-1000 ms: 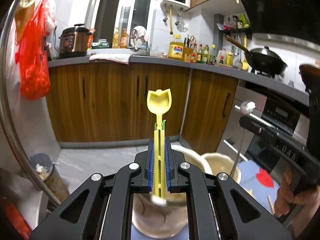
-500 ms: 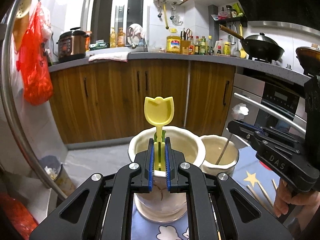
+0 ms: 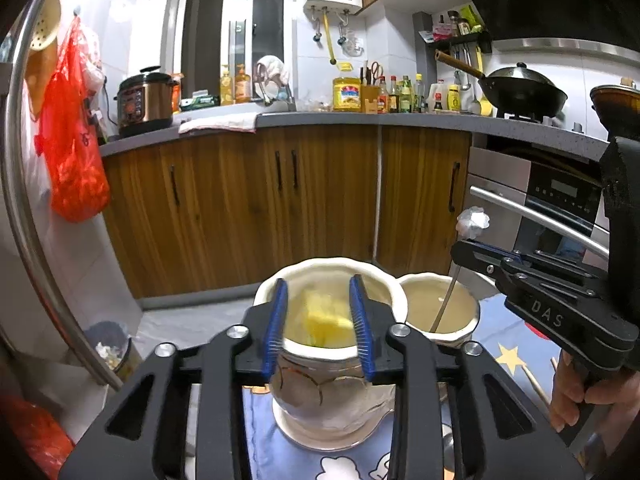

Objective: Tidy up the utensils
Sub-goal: 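Lower the utensils into the holder cups and open both tools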

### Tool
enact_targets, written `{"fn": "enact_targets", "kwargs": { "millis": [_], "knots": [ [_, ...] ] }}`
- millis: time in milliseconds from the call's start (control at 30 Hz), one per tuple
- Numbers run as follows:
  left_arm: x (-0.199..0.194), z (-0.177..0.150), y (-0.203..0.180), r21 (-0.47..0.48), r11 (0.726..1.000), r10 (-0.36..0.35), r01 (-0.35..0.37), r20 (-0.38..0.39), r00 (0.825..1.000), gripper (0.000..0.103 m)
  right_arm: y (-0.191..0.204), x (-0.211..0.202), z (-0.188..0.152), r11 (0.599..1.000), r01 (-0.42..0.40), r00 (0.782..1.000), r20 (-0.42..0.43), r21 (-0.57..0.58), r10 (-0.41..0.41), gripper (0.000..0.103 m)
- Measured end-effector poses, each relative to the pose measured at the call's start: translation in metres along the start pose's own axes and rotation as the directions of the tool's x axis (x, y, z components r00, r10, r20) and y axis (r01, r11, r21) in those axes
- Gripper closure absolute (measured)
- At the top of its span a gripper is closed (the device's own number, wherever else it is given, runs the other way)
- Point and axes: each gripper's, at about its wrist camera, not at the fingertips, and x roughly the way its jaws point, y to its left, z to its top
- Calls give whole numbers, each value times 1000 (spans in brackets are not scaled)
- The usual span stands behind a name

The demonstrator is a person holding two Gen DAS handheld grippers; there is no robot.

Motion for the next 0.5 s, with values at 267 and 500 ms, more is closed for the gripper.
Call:
{"fn": "enact_targets", "kwargs": {
  "millis": [267,500],
  "knots": [
    [-10,3,3,-19,1000,4,-3,28,1000,51,-7,-11,4,999,5,1000,5,40,-5,67],
    [-48,13,-5,-12,998,57,-56,89,994,31,-11,-47,11,998,-3,1000,4,63,3,40]
  ]
}}
